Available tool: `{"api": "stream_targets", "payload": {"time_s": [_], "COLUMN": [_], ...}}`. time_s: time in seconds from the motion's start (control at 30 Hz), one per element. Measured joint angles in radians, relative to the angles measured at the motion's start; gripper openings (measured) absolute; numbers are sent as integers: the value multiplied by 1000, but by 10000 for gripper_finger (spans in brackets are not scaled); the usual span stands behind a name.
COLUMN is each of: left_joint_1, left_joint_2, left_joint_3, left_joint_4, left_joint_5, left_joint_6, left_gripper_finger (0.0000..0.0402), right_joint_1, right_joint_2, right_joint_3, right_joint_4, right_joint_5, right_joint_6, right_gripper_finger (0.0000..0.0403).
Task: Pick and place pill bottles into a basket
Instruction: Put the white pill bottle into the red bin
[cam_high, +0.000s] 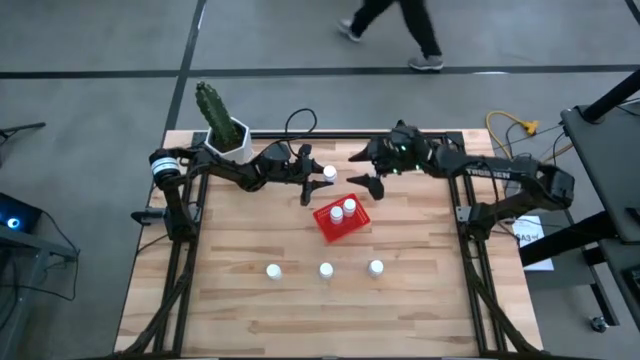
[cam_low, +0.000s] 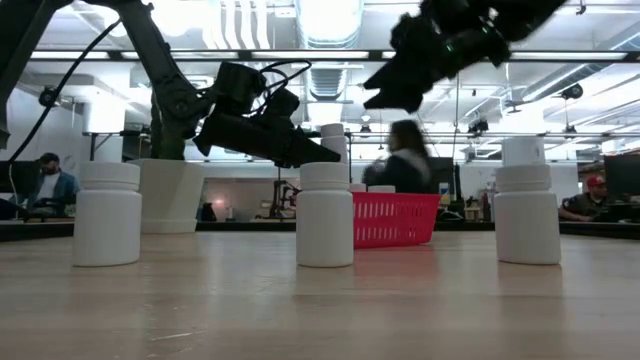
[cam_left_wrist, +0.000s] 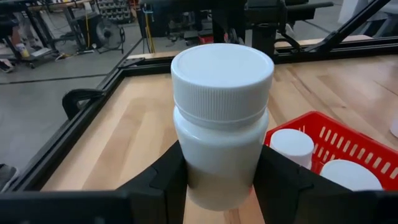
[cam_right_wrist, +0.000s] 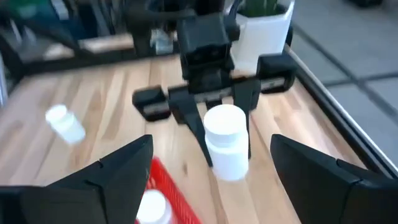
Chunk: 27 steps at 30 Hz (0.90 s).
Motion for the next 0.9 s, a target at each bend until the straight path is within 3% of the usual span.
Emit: {"api": "stream_targets", "payload": {"time_s": [0.23,0.43,0.73,0.9], "left_joint_1": [0,0,0,0], "left_joint_2": [0,0,-1,-1], "left_joint_3": [0,26,109,136], "left_joint_4": [0,-1,-89,-128], "left_joint_5": [0,18,23,26], "left_joint_6": [0,0,25,27], "left_gripper_finger": [132,132,132,132], "right_joint_1": [-1,-1,4,6], "right_joint_2": [45,105,240,282], "right_joint_3": [295,482,628,654], "right_joint_4": [-420,-632,-814,-830], "right_joint_5": [0,-2,-2,-2], "right_joint_6": [-125,-170,-197,-205], "right_gripper_finger": [299,291,288,288]}}
